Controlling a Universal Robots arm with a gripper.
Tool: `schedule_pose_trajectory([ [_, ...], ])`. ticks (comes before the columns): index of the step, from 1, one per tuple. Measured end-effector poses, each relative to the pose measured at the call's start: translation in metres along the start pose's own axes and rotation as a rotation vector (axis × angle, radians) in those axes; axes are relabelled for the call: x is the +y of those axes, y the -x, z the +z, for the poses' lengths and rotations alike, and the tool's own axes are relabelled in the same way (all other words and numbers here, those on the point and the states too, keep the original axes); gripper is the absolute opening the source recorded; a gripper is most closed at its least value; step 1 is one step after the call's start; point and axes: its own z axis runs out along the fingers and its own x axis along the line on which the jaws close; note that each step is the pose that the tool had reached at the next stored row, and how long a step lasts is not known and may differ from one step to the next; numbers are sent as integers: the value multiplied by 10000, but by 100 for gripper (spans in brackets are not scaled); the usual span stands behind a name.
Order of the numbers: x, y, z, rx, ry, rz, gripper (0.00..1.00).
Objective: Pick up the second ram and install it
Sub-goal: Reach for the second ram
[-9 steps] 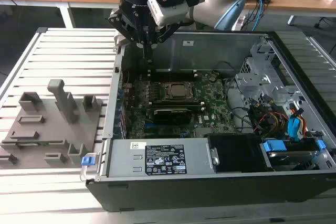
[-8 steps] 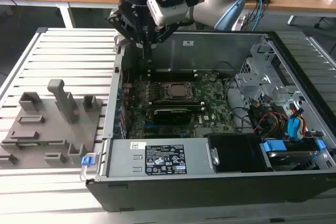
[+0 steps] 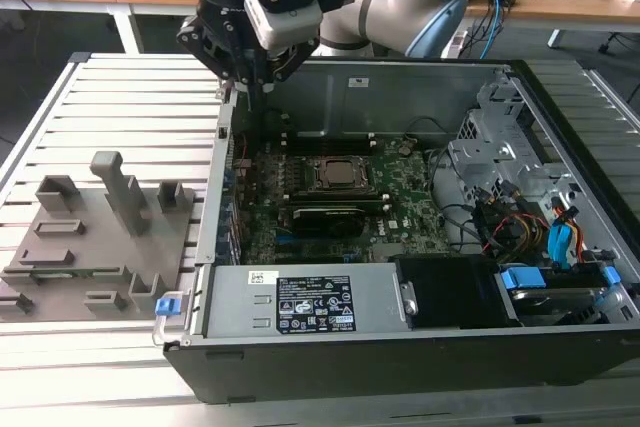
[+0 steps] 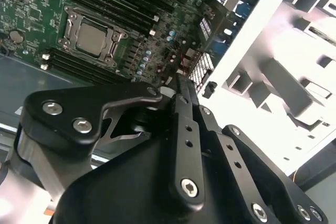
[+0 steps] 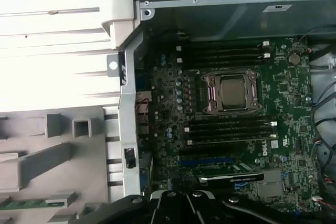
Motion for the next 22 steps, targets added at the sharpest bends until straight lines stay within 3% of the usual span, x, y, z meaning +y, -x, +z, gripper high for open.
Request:
schedule_pose_trajectory([
  [9,-13,-175,-3,1,0,0,11],
  [14,-23,-311,-6,0,0,0,11],
  [20,-44,-581,-11,0,1,-1,11],
  [22,-47,-635,-13,1,0,1,11],
])
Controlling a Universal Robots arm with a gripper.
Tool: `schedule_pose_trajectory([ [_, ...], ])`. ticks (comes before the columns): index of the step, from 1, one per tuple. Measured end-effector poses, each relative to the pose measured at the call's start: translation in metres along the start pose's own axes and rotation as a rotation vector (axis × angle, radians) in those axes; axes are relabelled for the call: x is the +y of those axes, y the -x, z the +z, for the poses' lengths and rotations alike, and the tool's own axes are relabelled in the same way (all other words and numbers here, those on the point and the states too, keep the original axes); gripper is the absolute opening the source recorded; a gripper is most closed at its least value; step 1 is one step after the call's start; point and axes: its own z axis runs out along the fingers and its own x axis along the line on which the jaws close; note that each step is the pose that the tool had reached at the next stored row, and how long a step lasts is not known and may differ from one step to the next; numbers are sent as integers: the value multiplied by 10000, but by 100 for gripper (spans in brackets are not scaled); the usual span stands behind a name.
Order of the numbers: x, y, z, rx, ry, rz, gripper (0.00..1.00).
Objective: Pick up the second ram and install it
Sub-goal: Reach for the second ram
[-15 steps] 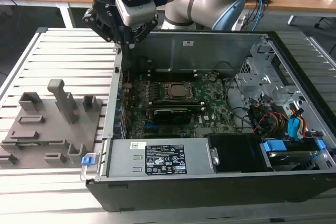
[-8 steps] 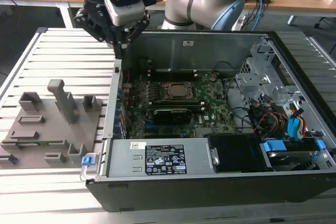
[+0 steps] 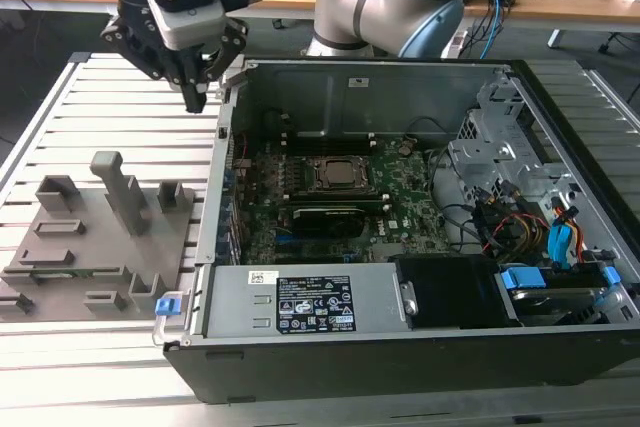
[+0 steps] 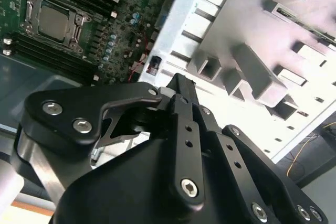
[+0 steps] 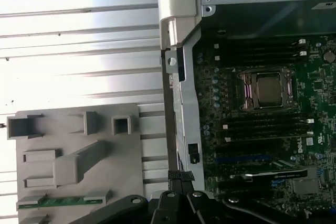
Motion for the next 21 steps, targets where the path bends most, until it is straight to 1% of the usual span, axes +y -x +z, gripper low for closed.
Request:
schedule_pose_trajectory([
  [5,-7,-93,-2,0,0,-2,11],
  [6,-10,-131,-3,0,0,-2,11],
  [8,-14,-180,-3,-1,1,-1,11],
  [9,-16,-220,-4,0,0,0,11],
  [10,-21,-282,-6,0,0,-1,11],
  [12,-25,-328,-7,0,0,-1,11],
  [13,-28,-371,-8,0,0,-1,11],
  [16,-33,-442,-9,0,0,-1,11],
  [17,-37,-486,-9,0,0,-1,11],
  [19,-39,-516,-9,0,0,-1,11],
  [20,-42,-558,-10,0,0,-1,11],
  [21,-44,-585,-10,0,1,-1,11],
])
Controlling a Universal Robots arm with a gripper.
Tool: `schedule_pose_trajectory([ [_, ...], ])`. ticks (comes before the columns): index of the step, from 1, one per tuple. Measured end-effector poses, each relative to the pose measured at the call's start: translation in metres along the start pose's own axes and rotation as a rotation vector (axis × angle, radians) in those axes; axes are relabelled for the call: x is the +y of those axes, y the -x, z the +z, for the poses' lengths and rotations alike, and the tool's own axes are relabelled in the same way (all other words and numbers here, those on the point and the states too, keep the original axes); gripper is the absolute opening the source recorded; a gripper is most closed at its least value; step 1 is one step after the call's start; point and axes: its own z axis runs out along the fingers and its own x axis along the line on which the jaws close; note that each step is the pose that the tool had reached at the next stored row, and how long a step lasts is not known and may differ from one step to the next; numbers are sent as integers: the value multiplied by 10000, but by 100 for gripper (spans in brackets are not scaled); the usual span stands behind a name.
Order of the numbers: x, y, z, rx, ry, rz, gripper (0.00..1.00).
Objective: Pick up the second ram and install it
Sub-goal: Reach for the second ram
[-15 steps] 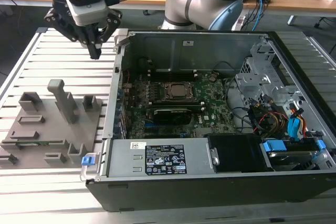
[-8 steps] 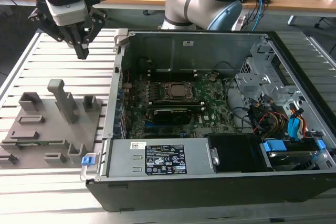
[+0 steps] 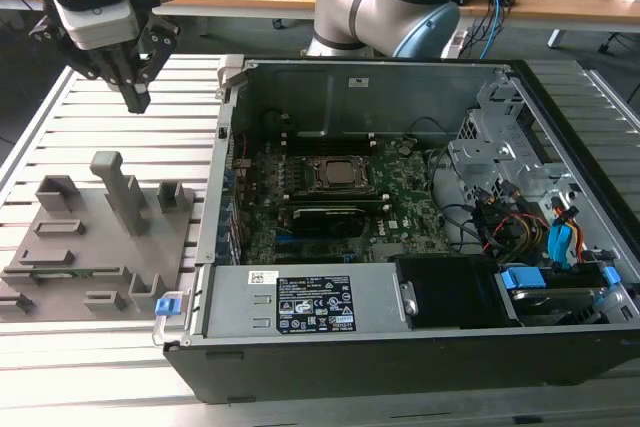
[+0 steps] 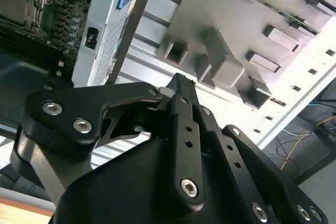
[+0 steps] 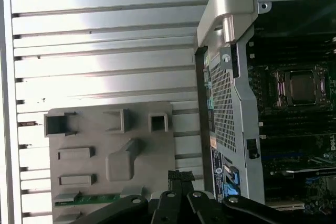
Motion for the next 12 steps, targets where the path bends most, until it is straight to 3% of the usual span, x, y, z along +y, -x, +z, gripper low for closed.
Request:
schedule_pose_trajectory([
  [4,-9,-119,-1,0,-1,0,11],
  [6,-17,-227,-2,0,0,-1,11],
  [12,-28,-375,-3,-1,0,0,11],
])
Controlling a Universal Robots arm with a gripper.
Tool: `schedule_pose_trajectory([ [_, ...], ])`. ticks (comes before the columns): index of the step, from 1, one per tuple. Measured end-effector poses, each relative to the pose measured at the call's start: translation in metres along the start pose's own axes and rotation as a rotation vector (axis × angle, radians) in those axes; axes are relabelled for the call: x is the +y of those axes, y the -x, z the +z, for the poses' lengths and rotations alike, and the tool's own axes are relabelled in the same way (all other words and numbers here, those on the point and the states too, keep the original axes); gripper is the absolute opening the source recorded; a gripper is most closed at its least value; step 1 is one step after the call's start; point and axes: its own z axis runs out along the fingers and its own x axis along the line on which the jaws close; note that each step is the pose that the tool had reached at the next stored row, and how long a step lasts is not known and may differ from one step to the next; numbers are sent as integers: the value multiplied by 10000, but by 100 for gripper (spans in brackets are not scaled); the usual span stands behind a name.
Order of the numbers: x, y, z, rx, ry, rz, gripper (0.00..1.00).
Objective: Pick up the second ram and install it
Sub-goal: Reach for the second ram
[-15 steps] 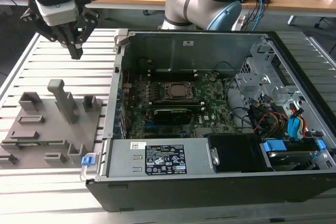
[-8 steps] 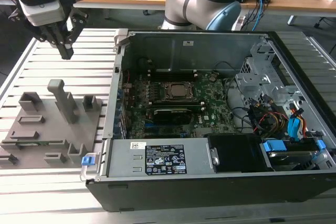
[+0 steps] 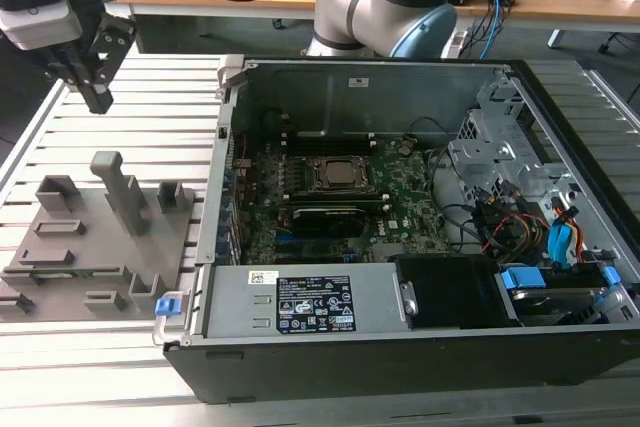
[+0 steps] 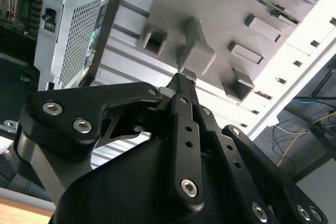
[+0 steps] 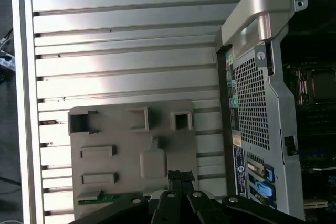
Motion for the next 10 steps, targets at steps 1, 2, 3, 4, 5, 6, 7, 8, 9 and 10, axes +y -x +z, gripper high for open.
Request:
schedule_pose_trajectory([
  [1,-3,-40,0,0,0,0,11],
  [2,-6,-80,0,0,0,0,11],
  [3,-9,-114,-1,0,-1,1,11],
  [4,-12,-162,-1,0,0,1,11],
  [5,-15,-207,-1,0,0,1,11],
  [6,-17,-230,-1,1,-1,2,11],
  [7,-19,-250,-1,1,-1,1,11],
  [8,-21,-280,-1,1,-1,0,11],
  [9,-22,-297,-1,2,-1,0,11],
  [10,-24,-314,-1,1,-1,0,11],
])
